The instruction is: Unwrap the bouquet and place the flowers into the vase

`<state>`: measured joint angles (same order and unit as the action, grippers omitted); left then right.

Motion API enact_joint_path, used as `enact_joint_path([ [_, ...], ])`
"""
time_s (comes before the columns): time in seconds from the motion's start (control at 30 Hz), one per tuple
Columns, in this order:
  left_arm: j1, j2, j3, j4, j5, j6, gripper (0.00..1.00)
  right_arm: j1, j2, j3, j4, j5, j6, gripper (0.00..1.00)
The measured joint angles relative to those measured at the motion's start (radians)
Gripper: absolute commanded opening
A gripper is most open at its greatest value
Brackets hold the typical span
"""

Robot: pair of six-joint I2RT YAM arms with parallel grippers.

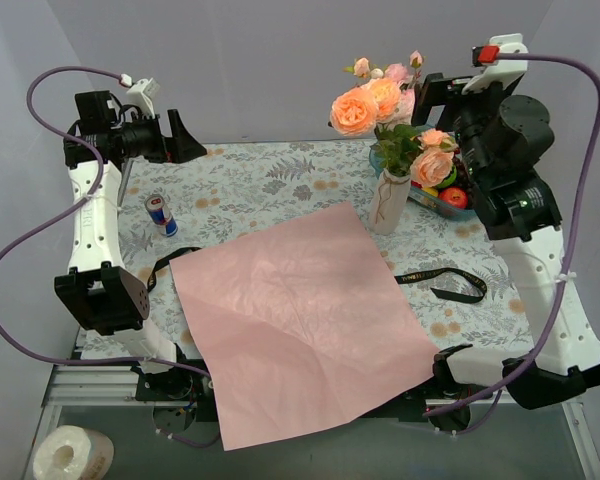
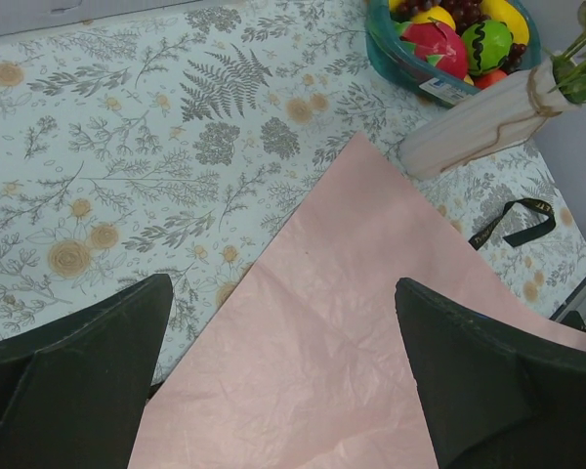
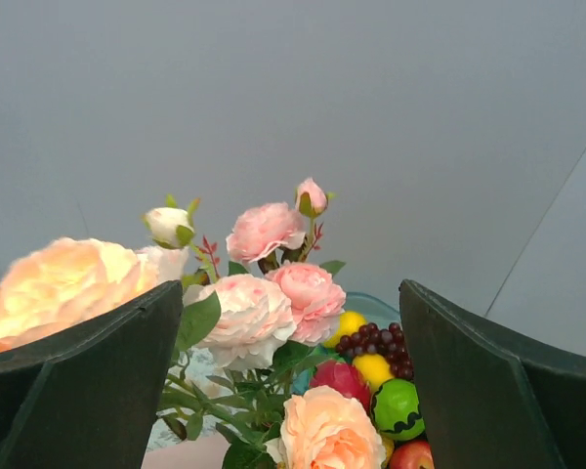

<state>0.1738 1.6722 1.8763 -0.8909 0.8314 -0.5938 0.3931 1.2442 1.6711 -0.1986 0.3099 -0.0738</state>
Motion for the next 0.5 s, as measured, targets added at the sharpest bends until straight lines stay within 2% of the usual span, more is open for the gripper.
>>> enact_joint_path([
  [0.1,0.001,0.0,0.024,0.0,-0.013,-0.014,0.98,0.015,-0.023,0.084,-0.071,-0.006,0.005,0.98],
  [0.27,0.001,0.002,0.061,-0.022,-0.026,-0.038,0.98,0.035,-0.123,0.108,-0.202,-0.006,0.043,0.98],
  [0.5,0.001,-0.01,0.027,-0.043,-0.032,-0.052,0.98,0.035,-0.314,-0.1,-0.283,-0.022,0.125,0.98],
])
